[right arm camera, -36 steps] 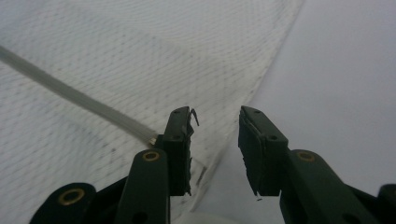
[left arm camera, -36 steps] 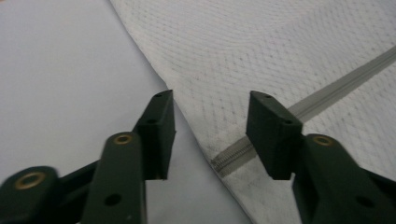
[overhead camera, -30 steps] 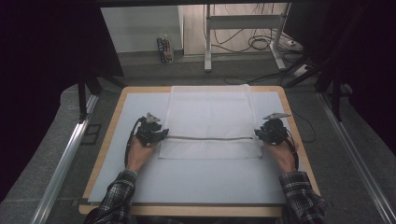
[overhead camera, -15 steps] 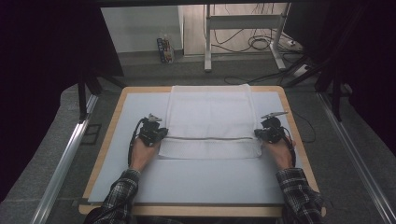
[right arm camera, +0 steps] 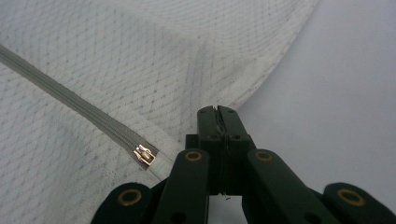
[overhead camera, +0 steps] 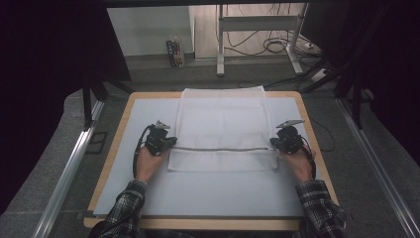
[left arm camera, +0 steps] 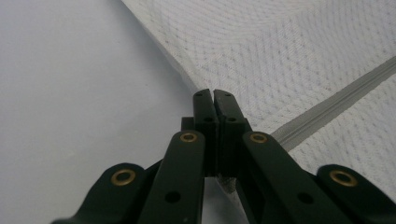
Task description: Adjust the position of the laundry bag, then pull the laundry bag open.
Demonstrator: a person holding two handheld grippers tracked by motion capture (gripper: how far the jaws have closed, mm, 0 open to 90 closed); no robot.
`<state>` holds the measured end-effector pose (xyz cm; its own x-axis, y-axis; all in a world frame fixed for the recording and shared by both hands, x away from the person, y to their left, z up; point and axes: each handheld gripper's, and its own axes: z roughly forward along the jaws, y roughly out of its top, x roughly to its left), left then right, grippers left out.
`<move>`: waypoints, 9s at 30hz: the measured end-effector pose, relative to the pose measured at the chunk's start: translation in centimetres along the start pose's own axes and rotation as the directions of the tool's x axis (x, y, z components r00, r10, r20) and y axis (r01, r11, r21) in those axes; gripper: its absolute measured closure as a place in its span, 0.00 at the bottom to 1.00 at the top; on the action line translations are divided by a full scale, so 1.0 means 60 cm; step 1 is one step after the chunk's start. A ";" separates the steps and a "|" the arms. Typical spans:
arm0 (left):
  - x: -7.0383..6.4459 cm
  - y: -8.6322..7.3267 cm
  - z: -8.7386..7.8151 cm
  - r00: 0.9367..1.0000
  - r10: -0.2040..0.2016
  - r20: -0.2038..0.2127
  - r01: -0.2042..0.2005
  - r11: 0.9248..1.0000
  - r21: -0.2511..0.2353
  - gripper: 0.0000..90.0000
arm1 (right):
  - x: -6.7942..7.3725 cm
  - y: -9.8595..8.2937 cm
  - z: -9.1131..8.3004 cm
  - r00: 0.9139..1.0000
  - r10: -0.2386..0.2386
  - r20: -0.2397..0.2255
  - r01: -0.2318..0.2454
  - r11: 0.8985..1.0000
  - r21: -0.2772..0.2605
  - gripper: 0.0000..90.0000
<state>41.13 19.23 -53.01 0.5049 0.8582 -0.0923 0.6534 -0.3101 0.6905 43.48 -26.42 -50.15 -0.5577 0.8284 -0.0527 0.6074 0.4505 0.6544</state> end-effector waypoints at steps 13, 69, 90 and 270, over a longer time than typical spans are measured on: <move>-0.015 -0.018 -0.041 0.998 0.051 0.038 -0.051 0.999 -0.001 0.99 | 0.019 -0.021 -0.041 0.996 -0.073 -0.042 0.072 0.997 -0.023 0.99; -0.081 -0.114 -0.129 0.987 0.111 0.116 -0.120 0.990 0.074 0.99 | 0.090 -0.113 -0.129 0.979 -0.127 -0.159 0.129 0.992 0.003 0.99; -0.080 -0.116 -0.135 0.991 0.101 0.085 -0.102 0.995 0.012 0.69 | 0.092 -0.113 -0.132 0.976 -0.166 -0.138 0.161 0.986 -0.047 0.73; -0.451 0.129 0.077 0.801 0.452 0.393 -0.423 0.891 -0.162 0.12 | 0.142 -0.153 -0.162 0.962 -0.256 -0.090 0.257 0.967 -0.007 0.94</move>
<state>35.15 -8.26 -48.45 0.9211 0.3869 -0.0436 0.2774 -0.5734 0.7708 27.65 -26.76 -49.25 -0.7430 0.6521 -0.1506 0.4402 0.6457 0.6240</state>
